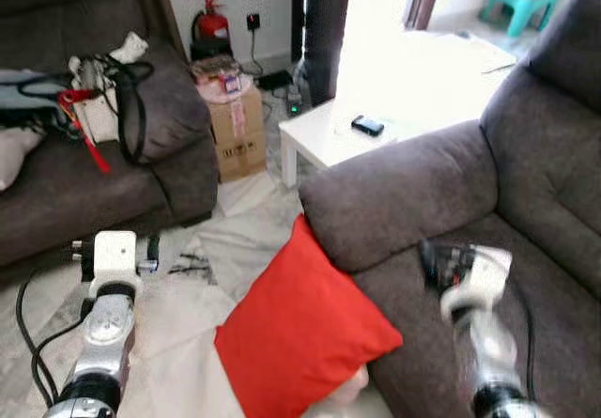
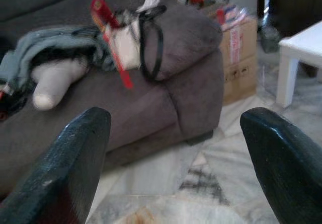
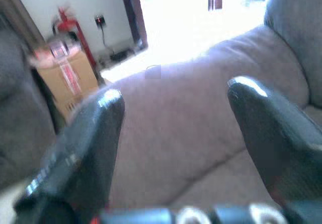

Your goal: Move the pillow to the sofa from floor

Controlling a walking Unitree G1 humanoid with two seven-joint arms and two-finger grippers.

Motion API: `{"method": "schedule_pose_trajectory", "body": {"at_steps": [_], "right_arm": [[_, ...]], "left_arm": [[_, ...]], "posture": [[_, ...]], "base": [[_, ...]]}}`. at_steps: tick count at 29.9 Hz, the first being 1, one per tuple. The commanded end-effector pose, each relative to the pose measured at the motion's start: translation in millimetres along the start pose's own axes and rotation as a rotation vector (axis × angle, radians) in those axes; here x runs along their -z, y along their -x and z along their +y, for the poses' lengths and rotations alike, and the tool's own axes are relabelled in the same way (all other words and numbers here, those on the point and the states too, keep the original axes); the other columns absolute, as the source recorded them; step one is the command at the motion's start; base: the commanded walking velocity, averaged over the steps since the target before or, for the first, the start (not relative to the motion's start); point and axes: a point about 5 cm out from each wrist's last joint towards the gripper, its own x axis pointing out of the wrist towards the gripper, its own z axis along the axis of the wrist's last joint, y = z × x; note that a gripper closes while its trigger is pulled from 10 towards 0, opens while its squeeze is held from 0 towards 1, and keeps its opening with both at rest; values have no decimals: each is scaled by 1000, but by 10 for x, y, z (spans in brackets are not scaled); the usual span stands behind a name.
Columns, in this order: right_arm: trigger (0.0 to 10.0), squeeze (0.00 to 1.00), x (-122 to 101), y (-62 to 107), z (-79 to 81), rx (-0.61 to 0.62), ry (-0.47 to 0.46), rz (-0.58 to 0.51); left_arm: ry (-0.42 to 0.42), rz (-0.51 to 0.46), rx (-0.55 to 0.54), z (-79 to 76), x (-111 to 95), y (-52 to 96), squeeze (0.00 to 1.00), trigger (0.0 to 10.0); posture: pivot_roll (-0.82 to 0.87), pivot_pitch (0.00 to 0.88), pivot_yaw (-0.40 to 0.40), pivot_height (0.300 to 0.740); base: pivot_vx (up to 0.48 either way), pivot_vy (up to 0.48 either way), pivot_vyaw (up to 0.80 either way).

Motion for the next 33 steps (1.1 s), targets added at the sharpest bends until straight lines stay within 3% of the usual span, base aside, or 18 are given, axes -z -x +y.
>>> {"method": "schedule_pose_trajectory", "body": {"at_steps": [1, 6, 11, 15, 21, 33], "right_arm": [[10000, 0, 211, 166, -52, 33, -29, 69], [10000, 0, 66, 137, -26, 18, -12, -30], [10000, 0, -18, 223, -7, 11, 0, -112], [10000, 0, -23, 305, -21, 21, -2, -133], [10000, 0, 128, 424, -8, 51, -14, -66], [10000, 0, -16, 248, 88, 31, -20, -91]], "left_arm": [[-3, -7, 14, -17, -2, 32, 0, 10000], [-31, -117, 48, -79, -205, 21, 0, 10000], [-44, -191, 45, -75, -326, 105, 0, 10000], [-47, -203, 40, -52, -352, 150, 0, 10000], [-62, -151, 42, -44, -269, 228, 0, 10000], [-2, -177, 20, 4, -453, 55, 0, 10000]], "posture": [[76, 67, -19, 740], [78, 44, -18, 740], [76, 27, -14, 740], [79, 10, -12, 740], [93, 0, -10, 740], [103, 32, -13, 740]], "base": [[0, 0, 0], [0, 0, 0], [0, 0, 0], [0, 0, 0], [0, 0, 0], [0, 0, 0]]}}
